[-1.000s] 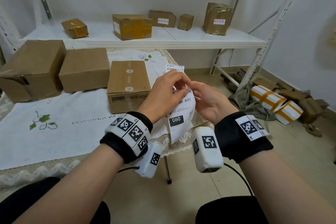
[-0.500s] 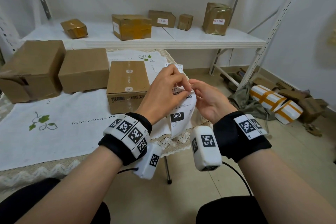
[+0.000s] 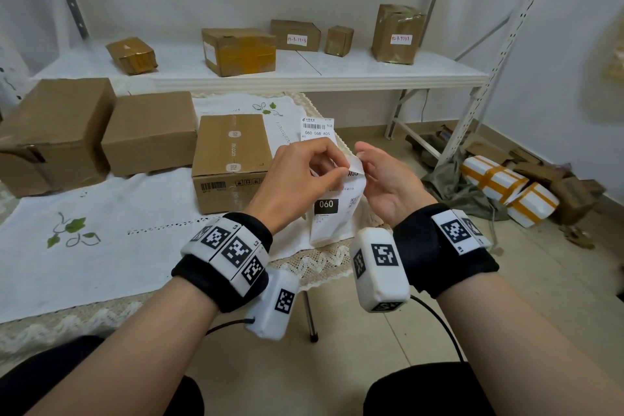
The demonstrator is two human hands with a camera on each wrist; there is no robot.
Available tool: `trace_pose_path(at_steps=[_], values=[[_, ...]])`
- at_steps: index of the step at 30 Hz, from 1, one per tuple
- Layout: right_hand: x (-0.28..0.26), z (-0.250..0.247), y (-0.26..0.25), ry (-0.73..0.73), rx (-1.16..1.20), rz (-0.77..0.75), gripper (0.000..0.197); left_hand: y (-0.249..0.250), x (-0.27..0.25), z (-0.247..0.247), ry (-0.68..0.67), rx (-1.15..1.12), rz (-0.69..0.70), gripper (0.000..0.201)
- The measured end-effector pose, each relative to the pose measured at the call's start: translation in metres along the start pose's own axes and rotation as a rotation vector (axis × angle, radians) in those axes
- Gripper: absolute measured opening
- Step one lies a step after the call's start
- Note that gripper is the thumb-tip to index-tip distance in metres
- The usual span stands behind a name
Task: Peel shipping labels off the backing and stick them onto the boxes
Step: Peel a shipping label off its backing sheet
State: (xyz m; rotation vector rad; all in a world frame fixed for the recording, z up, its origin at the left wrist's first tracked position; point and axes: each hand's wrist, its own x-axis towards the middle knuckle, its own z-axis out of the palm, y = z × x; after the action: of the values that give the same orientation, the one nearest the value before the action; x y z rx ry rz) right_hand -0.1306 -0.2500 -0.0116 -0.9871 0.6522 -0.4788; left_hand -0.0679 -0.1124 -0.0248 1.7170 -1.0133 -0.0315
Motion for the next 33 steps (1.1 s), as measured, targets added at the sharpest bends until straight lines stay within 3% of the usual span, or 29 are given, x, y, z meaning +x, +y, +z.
trace_pose_path(at_steps=[6,10,17,22,33], values=[[0.000,-0.002,-0.001,-0.104,0.017,0.034,0.016,-0.003,0.000,0.001,-0.074,-0.080,-0.141,0.029],[-0.002,-0.005,-0.003,-0.159,-0.160,0.132,0.008,0.000,0.001,-0.004,-0.148,-0.145,-0.240,0.048],[-0.004,-0.004,-0.003,-0.126,-0.266,0.173,0.019,-0.002,0.001,-0.009,-0.232,-0.126,-0.260,0.085],[-0.007,0.001,-0.001,-0.107,-0.255,0.162,0.041,-0.002,0.000,-0.006,-0.193,-0.097,-0.249,0.085],[-0.015,0.006,-0.002,-0.214,-0.163,0.114,0.033,-0.008,0.003,-0.001,-0.019,-0.307,-0.345,0.066]])
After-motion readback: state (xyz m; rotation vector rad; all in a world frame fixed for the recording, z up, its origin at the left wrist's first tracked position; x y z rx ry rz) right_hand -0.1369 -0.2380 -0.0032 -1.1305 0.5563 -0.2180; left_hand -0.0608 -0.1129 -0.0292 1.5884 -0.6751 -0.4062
